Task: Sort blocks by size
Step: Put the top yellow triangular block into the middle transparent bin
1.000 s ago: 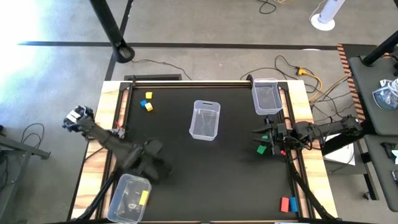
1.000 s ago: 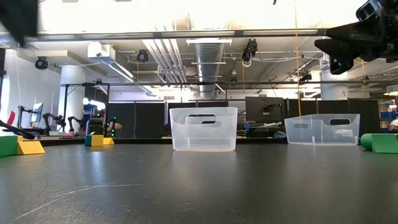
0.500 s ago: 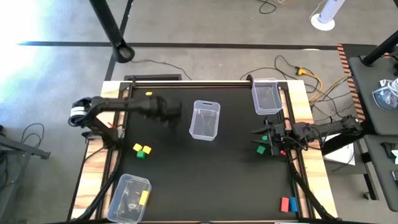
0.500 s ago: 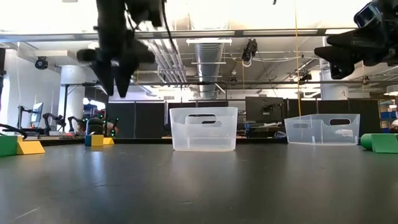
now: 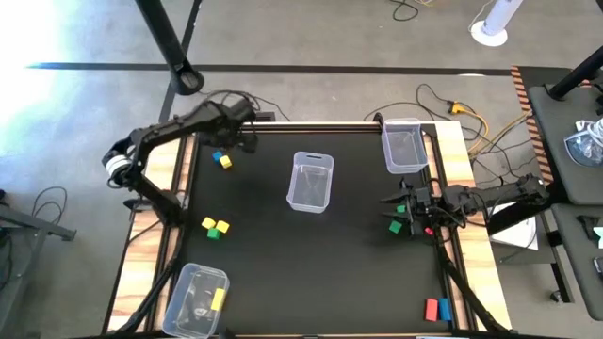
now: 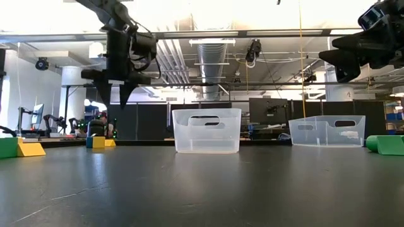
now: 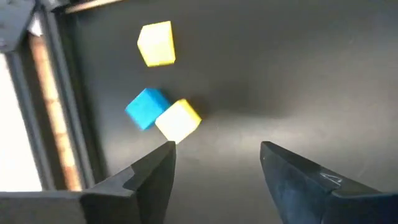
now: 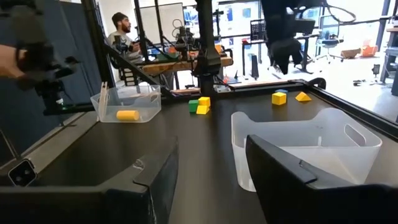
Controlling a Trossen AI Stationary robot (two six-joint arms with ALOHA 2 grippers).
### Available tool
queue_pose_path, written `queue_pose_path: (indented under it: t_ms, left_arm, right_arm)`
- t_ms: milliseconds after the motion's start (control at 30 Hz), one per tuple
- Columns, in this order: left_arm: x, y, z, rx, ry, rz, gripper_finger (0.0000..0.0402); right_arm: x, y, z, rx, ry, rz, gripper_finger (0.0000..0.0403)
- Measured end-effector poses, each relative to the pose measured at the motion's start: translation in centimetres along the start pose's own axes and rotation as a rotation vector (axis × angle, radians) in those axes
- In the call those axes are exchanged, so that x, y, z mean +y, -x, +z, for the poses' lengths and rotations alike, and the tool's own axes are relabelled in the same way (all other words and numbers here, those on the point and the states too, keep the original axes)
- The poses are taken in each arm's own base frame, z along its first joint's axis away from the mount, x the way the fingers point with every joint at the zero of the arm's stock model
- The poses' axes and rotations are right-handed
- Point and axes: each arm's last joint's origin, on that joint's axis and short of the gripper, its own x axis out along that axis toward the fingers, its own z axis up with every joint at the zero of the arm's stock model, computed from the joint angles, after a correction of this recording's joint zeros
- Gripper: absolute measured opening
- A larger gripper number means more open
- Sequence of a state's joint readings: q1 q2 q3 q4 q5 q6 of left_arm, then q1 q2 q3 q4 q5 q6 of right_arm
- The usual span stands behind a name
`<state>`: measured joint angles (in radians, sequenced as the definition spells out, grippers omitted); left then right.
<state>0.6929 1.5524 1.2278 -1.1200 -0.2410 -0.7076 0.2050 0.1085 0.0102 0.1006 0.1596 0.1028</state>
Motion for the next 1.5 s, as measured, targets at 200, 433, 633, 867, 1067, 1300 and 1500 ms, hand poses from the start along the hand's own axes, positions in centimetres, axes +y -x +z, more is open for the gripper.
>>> queue_pose_path:
  t_ms: [200, 433, 633, 867, 1067, 1300, 1500]
  left_arm:
    - [2.1, -1.5, 3.1, 0.004, 0.061, -0.083, 0.0223]
    - [2.9, -4.8, 6.5, 0.113, 0.008, -0.042, 0.0257]
    - [3.5, -7.2, 8.9, 0.223, -0.032, 0.018, 0.0265]
    - [3.9, -9.6, 9.2, 0.309, -0.128, 0.038, 0.0265]
    - [4.8, -10.3, 9.7, 0.316, -0.109, 0.032, 0.0265]
    - [5.3, -11.6, 9.9, 0.346, -0.068, 0.045, 0.0265]
    - [5.1, -12.7, 10.1, 0.352, -0.077, 0.026, 0.0265]
  right_arm:
    - [0.0, 0.0, 0.0, 0.005, 0.002, -0.001, 0.0181]
    - [0.0, -0.1, -0.3, 0.037, -0.035, -0.005, 0.0187]
    - [0.0, -0.3, -0.6, 0.071, -0.056, -0.011, 0.0187]
    - [-0.2, -0.6, -1.0, 0.107, -0.061, -0.071, 0.0192]
    - [-0.2, -0.7, -1.2, 0.119, -0.069, -0.099, 0.0194]
    - [-0.3, -0.7, -1.2, 0.116, -0.096, -0.105, 0.0196]
    - [-0.3, -0.7, -1.1, 0.11, -0.108, -0.125, 0.0196]
